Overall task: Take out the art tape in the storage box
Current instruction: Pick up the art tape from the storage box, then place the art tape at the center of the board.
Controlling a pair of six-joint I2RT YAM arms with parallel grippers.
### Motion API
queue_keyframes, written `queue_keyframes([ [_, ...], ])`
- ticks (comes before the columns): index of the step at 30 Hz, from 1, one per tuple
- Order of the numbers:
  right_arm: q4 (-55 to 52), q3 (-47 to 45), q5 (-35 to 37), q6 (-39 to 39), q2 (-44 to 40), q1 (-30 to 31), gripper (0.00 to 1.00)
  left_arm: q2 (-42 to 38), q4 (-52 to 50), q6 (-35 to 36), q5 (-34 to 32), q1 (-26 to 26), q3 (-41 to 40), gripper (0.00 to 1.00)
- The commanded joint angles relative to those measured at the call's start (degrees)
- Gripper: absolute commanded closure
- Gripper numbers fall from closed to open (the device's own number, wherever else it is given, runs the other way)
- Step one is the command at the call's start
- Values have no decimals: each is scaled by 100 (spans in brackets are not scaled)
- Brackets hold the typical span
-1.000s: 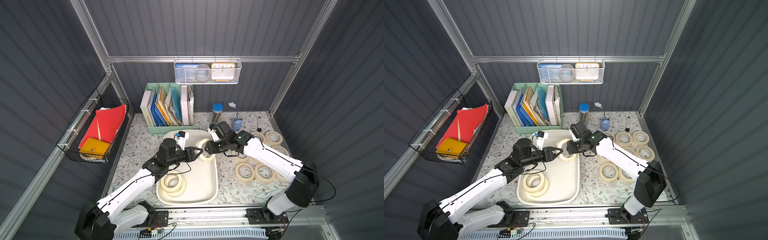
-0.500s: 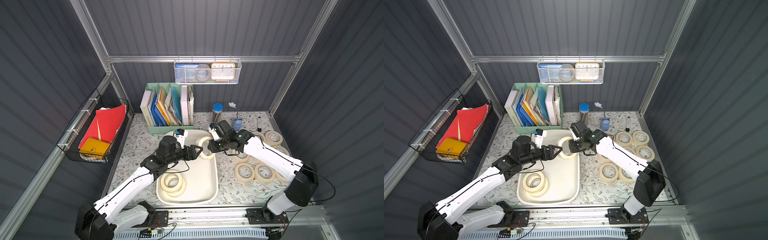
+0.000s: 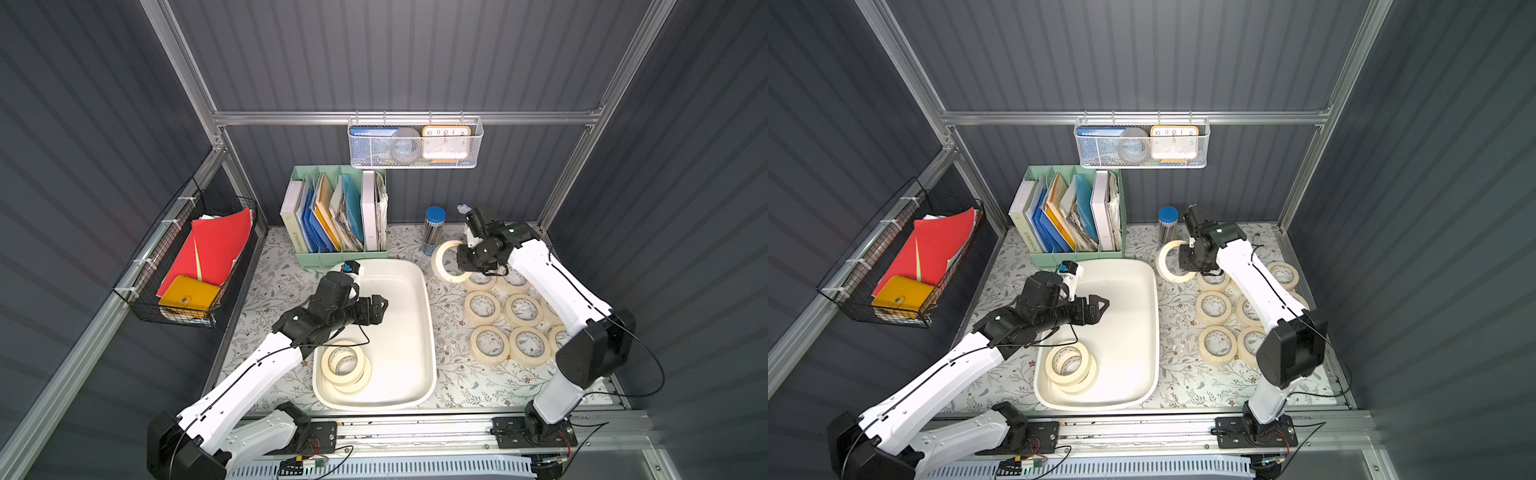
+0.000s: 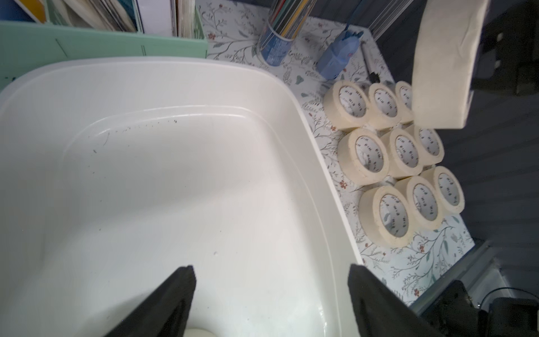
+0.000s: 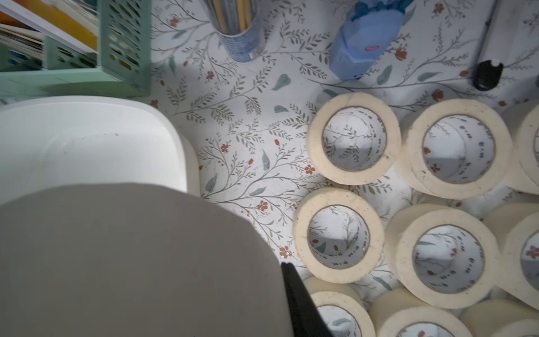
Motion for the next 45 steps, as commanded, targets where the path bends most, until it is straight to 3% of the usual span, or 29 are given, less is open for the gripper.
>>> queue_keyframes([
  [1, -886, 567, 78, -168, 753, -62, 100, 2, -658, 137, -210, 11, 48, 16],
  [19, -800, 2274, 84, -177, 3084, -427, 100, -151, -422, -179, -36, 13, -485, 22],
  [39, -298, 2384, 1, -361, 3860, -508, 100, 30, -313, -196, -10, 11, -450, 24],
  [43, -296, 2367, 109, -374, 3873, -517, 72, 36, -303, -206, -4, 11, -468, 24],
  [45, -275, 2367, 136, -383, 3876, -517, 64, 29, -303, -209, 5, 15, -476, 24],
])
